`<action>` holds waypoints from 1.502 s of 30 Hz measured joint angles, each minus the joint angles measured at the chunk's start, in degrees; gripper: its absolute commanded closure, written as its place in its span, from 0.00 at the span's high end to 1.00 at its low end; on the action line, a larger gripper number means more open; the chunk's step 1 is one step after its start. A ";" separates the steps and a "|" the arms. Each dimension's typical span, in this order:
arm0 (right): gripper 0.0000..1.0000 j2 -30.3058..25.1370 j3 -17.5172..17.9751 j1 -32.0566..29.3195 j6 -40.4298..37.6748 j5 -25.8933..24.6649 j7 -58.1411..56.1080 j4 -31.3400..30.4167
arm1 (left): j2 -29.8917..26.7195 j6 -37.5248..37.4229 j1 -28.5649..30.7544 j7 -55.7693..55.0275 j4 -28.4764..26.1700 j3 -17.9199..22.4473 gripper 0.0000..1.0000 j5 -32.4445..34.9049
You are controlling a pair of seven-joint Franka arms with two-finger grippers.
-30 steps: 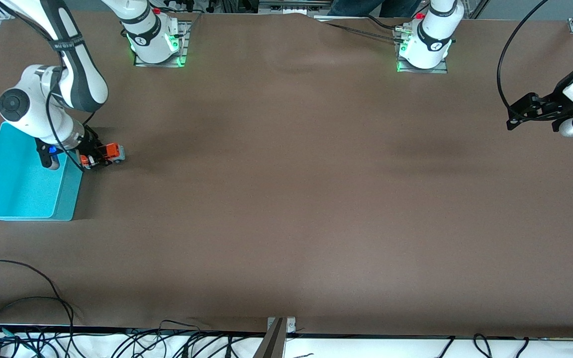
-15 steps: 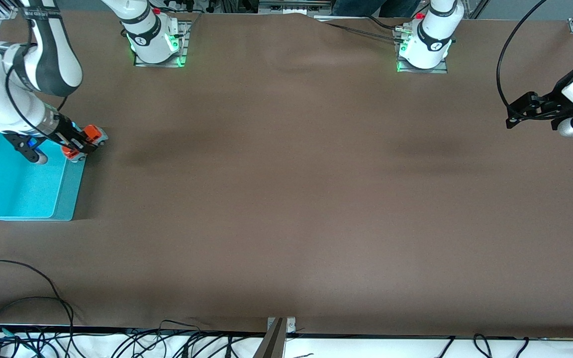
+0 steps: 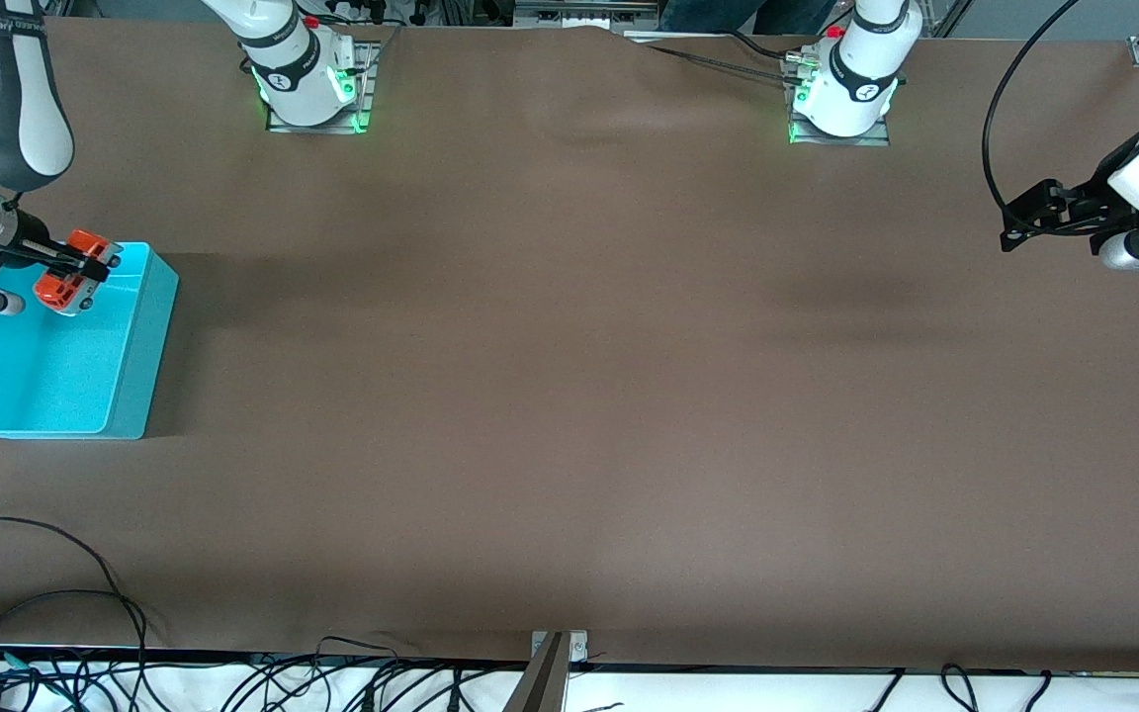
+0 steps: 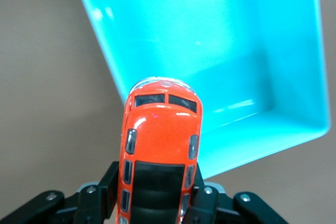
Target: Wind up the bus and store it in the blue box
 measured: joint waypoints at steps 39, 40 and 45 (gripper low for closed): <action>0.07 28.19 -0.41 -11.34 17.77 -6.23 -17.67 11.20 | -0.02 -2.68 -0.01 0.00 2.46 -0.19 1.00 0.00; 0.22 28.35 -0.40 -11.42 17.89 -6.23 -17.67 11.27 | -0.01 -2.69 -0.01 0.00 2.46 -0.19 1.00 0.00; 1.00 28.53 0.02 -11.46 17.88 -6.23 -17.67 11.52 | -0.01 -2.70 -0.01 0.00 2.46 -0.18 1.00 0.00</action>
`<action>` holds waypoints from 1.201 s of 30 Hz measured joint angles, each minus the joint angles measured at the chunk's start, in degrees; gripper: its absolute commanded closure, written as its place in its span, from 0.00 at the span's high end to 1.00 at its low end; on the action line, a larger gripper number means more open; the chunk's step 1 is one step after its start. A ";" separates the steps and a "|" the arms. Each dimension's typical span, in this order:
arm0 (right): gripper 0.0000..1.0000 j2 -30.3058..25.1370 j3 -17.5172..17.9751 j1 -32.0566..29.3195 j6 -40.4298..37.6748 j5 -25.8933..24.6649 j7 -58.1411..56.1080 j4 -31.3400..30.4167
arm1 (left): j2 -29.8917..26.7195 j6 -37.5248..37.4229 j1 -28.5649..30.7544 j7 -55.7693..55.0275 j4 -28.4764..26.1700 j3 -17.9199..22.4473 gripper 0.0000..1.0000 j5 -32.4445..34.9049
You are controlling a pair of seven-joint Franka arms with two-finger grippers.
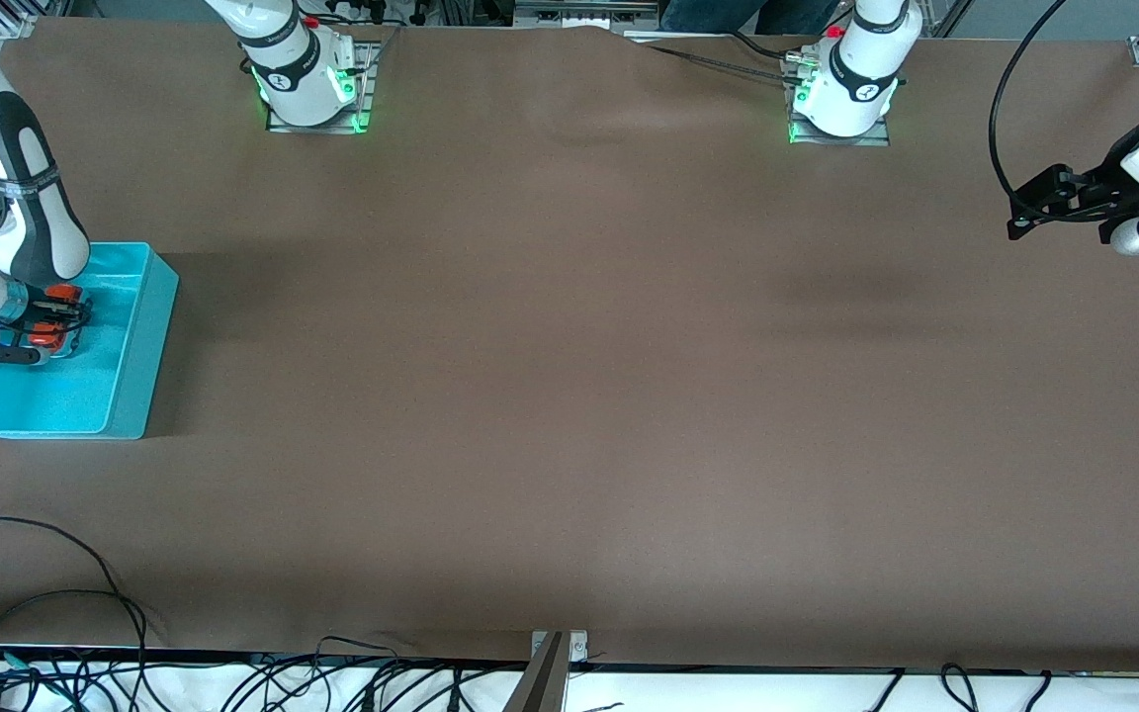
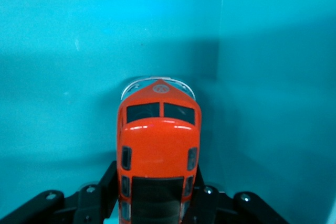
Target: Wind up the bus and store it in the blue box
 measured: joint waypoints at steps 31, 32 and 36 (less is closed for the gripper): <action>1.00 -16.57 6.93 3.04 -23.42 0.00 0.00 1.25 | 1.37 -0.79 -1.23 0.00 0.00 -0.25 1.00 -0.69; 1.00 -17.56 7.44 3.16 -24.76 0.00 0.00 1.29 | 1.36 -0.89 -1.23 0.00 0.00 -0.24 1.00 -0.71; 1.00 -21.52 8.99 3.59 -29.20 0.01 0.04 1.39 | 1.37 -1.03 -1.23 0.00 0.00 -0.24 1.00 -0.84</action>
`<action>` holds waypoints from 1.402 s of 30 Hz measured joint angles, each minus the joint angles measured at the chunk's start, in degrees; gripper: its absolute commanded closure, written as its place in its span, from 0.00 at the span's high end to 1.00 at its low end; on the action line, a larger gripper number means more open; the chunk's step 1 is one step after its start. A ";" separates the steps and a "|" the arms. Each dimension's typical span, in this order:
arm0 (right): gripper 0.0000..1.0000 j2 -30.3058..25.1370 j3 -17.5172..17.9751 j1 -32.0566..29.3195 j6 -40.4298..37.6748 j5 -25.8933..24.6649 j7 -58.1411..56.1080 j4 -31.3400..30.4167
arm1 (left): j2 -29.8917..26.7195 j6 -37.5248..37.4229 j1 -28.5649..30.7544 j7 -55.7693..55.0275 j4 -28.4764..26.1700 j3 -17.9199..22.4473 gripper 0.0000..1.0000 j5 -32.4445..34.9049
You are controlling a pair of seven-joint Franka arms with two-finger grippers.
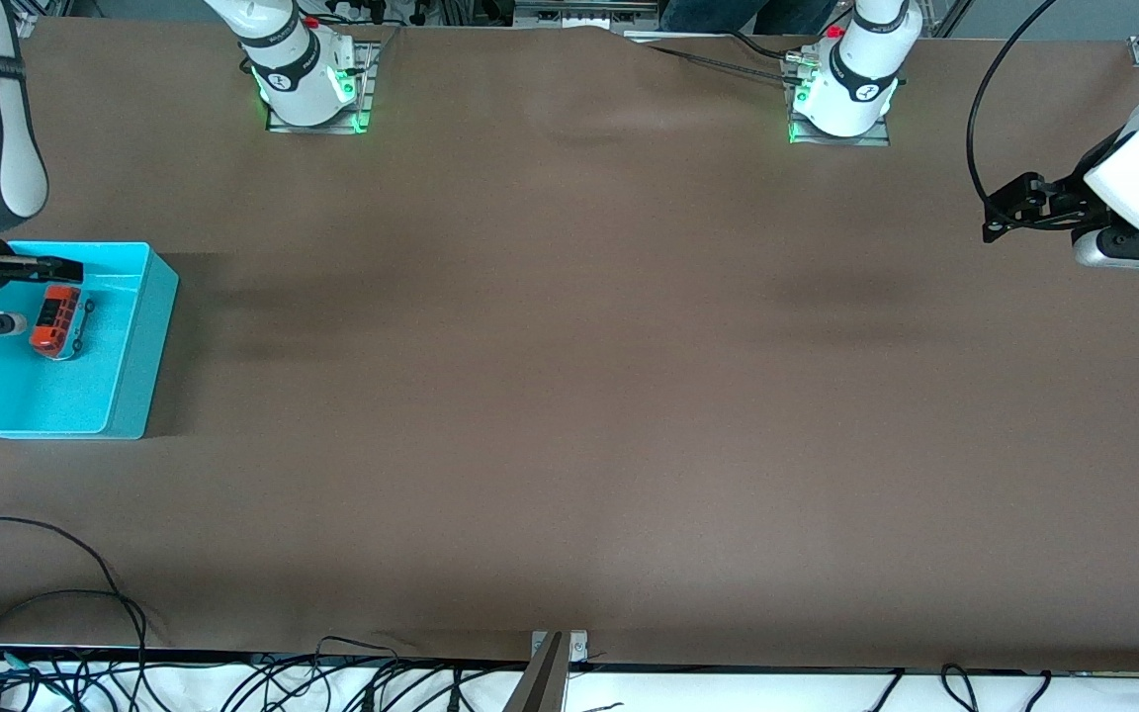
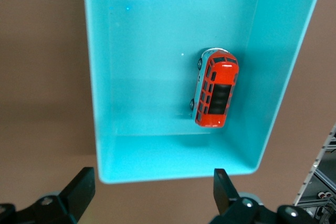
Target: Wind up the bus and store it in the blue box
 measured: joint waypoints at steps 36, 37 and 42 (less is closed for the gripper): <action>1.00 -13.34 -0.32 10.12 -25.87 22.87 15.58 17.63 | 1.47 -7.83 1.90 -0.11 4.66 1.18 1.00 -2.68; 1.00 -13.34 -0.25 10.75 -25.81 23.00 16.32 17.72 | 2.18 -7.77 2.42 -0.03 4.78 1.39 1.00 -2.69; 1.00 -13.06 0.97 12.92 -25.10 23.04 18.12 17.95 | 6.29 -6.75 3.73 0.00 7.48 1.73 1.00 -2.74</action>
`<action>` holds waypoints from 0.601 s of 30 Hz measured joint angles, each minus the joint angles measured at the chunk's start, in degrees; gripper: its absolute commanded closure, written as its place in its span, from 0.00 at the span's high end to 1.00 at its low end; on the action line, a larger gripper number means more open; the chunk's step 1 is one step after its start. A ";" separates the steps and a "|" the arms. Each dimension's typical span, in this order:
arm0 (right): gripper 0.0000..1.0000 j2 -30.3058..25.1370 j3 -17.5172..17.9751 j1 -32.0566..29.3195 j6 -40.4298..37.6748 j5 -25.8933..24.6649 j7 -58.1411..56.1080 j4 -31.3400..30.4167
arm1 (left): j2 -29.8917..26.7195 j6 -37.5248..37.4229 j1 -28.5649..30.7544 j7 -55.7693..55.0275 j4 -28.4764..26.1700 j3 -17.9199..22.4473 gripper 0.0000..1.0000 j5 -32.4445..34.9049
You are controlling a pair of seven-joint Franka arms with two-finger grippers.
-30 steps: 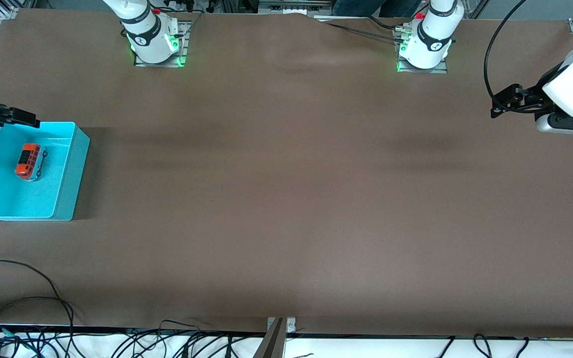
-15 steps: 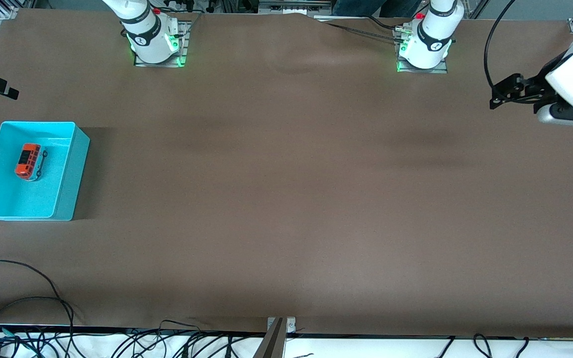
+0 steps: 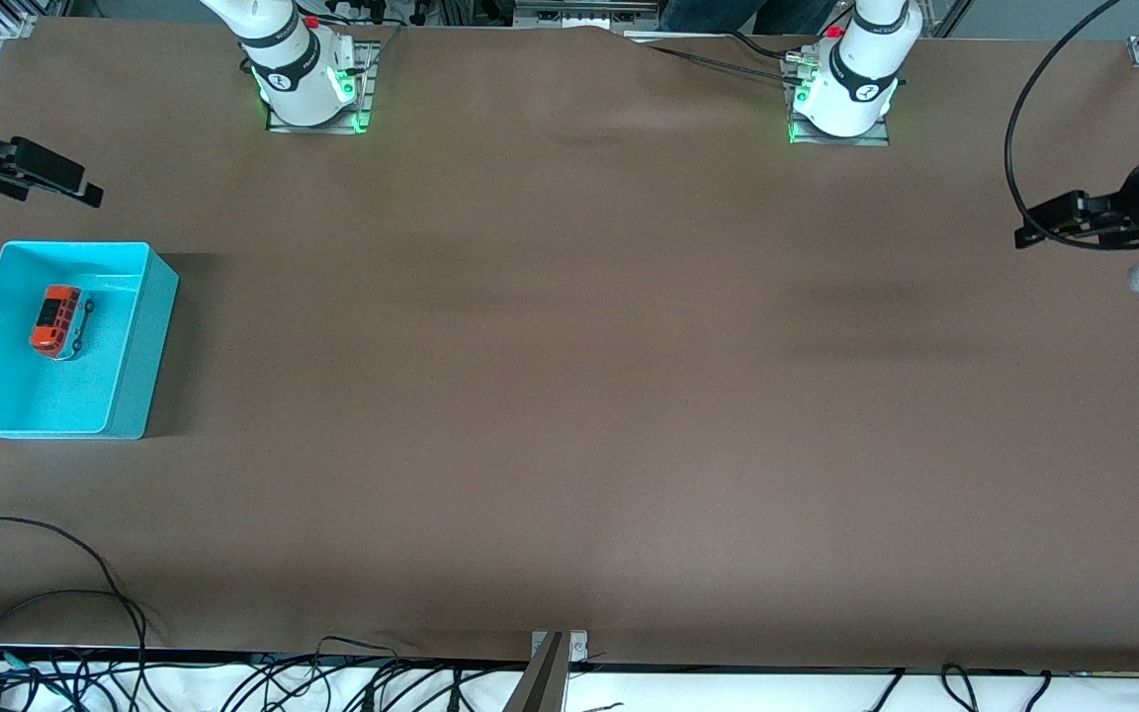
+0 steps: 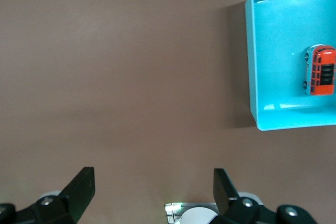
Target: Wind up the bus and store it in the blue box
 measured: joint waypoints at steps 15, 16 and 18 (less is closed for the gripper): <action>1.00 3.30 8.80 0.49 2.57 -9.92 3.55 0.02 | 3.16 3.64 0.19 -0.01 3.59 -0.44 1.00 -0.01; 1.00 3.47 8.57 0.46 2.61 -9.93 2.75 0.02 | 3.25 3.68 0.09 -0.01 3.59 -0.47 1.00 -0.01; 1.00 3.72 8.01 0.33 2.66 -9.93 1.25 0.02 | 3.43 3.76 -0.07 -0.01 3.59 -0.52 1.00 -0.01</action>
